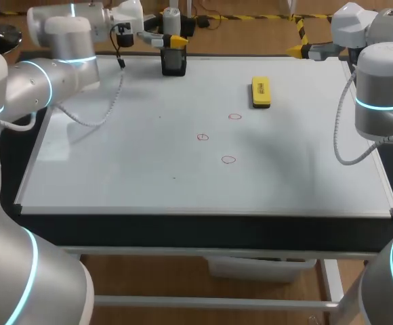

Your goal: Pick up the inspection probe, press it on each red-marked spot on the whiteboard one by one, put down the probe, pick up the eraser, and wipe off all the red marks.

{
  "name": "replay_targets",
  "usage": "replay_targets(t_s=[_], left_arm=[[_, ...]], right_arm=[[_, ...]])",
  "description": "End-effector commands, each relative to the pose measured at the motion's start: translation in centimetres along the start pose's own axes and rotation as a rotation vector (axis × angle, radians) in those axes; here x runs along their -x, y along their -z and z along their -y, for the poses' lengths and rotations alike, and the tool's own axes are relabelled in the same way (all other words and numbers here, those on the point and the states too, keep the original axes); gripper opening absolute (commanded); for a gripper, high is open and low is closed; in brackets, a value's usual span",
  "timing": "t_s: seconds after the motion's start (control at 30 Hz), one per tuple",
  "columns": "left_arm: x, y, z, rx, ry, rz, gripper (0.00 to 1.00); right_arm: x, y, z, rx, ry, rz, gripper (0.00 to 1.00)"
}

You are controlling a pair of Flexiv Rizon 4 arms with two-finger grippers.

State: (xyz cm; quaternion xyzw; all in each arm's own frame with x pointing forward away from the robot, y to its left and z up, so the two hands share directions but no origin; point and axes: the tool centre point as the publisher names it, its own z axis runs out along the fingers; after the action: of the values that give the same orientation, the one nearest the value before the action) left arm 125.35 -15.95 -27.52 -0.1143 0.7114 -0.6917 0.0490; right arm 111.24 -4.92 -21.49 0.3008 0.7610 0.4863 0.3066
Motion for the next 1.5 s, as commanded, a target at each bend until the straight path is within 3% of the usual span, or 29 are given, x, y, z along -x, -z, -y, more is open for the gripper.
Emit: replay_targets(t_s=[0.03, 0.4, 0.5, 0.53, 0.57, 0.6, 0.63, 0.67, 1.17, 1.5], left_arm=[[1.2, -0.3, -0.7, -0.007, 0.002, -0.498, 1.0], [1.7, -0.1, -0.7, -0.004, -0.008, -0.53, 0.98], [1.8, -0.1, -0.6, -0.001, -0.012, -0.546, 0.66], [1.8, -0.1, -0.6, 0.0, -0.013, -0.548, 0.49], [1.8, -0.1, -0.6, 0.0, -0.015, -0.553, 0.42], [1.7, -0.1, -0.6, 0.0, -0.017, -0.56, 0.25], [1.7, 0.0, -0.6, -0.002, -0.019, -0.567, 0.02], [1.6, 0.0, -0.6, -0.002, -0.024, -0.579, 0.0], [1.3, 0.5, 0.1, -0.001, -0.056, -0.625, 0.0], [1.9, 1.0, 3.7, -0.016, -0.111, -0.633, 0.0]], right_arm=[[0.0, 0.0, 0.0, 0.001, 0.0, 0.0, 1.0], [0.0, 0.0, 0.0, 0.001, 0.0, 0.0, 1.0], [0.0, 0.0, 0.0, 0.001, 0.0, 0.0, 1.0], [0.0, 0.0, 0.0, 0.001, 0.0, 0.0, 1.0], [0.0, 0.0, 0.0, 0.001, 0.0, 0.0, 1.0], [0.0, 0.0, 0.0, 0.001, 0.0, 0.0, 1.0], [0.0, 0.0, 0.0, 0.001, 0.0, 0.0, 1.0], [0.0, 0.0, 0.0, 0.001, 0.0, 0.0, 1.0], [0.0, 0.0, 0.0, 0.001, 0.0, 0.0, 1.0], [0.0, 0.0, 0.0, 0.001, 0.0, 0.0, 1.0]])
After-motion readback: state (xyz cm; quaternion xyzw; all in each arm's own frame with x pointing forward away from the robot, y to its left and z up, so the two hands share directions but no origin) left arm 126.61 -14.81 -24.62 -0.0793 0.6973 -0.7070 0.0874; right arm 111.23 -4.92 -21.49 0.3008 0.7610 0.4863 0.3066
